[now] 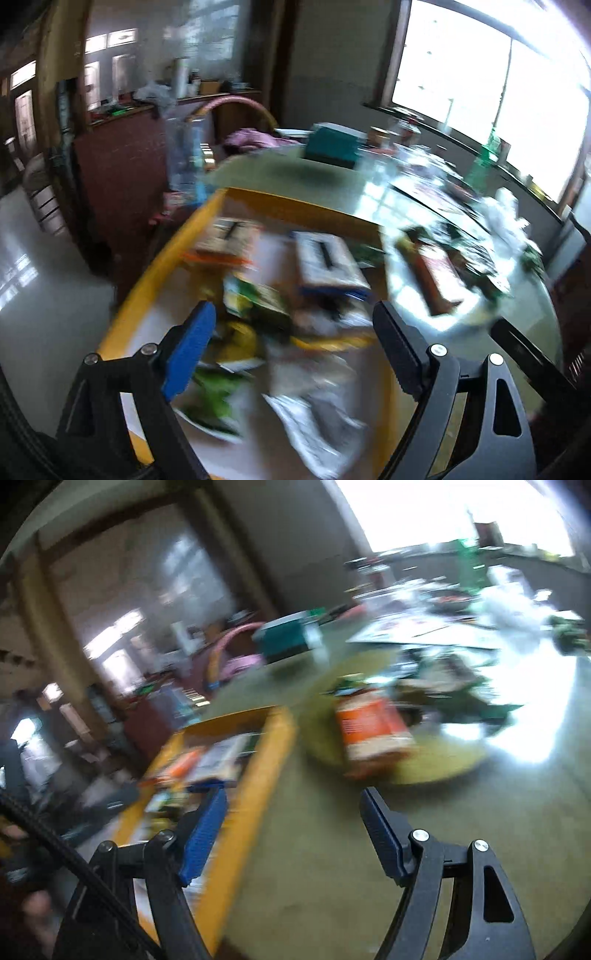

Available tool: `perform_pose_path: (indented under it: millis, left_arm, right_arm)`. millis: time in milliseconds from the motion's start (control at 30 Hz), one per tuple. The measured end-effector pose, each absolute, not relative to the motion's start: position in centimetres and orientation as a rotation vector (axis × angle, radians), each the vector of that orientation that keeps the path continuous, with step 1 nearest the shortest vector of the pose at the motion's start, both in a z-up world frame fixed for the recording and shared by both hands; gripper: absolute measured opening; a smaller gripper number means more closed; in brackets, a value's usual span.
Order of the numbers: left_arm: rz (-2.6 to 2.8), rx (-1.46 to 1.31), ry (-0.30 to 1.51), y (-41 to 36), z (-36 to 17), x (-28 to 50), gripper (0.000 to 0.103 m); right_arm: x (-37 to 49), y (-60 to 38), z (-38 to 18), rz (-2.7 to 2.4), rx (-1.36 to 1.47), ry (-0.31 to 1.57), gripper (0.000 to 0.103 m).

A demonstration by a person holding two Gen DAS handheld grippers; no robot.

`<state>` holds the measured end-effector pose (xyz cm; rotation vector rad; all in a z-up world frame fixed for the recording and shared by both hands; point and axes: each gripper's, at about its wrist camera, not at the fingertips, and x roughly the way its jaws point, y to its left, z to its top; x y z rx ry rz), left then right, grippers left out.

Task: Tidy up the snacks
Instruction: 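Open both tools to drop the pea packet and cracker pack into the tray, then return both tools to the snack pile on the lazy-susan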

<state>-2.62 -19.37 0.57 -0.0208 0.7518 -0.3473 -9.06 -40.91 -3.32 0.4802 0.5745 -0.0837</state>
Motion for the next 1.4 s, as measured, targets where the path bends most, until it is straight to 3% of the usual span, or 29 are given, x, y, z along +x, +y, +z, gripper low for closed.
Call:
perform_pose_path:
  millis: [133,533,700,1167,1400]
  left_arm:
    - [-0.417,-0.027,0.730,-22.0,0.7,-5.2,0.087]
    - [-0.524,0.013,0.761,-32.2,-3.7,-9.5,0.087]
    - [-0.487,0.056,0.829,-34.9,-6.7,-8.3,0.087]
    - [-0.368,0.198,0.903,-38.1,-8.8,-4.7,0.091]
    - [-0.332,0.065,0.894,-37.4,-8.4,-2.5,0.091]
  right_arm:
    - [-11.5,-44.6,-4.8,-0.242,0.470,0.556,0.075]
    - [-12.8,-50.3,-8.1,-0.328,0.323,0.727,0.074]
    - [-12.1,-51.7,-8.2,-0.336,0.316,0.737,0.074]
    - [-8.7,-56.8,-9.3,-0.386,0.337,0.799,0.074]
    - [-7.6,-58.5,-8.5,-0.384,0.379,0.725,0.073]
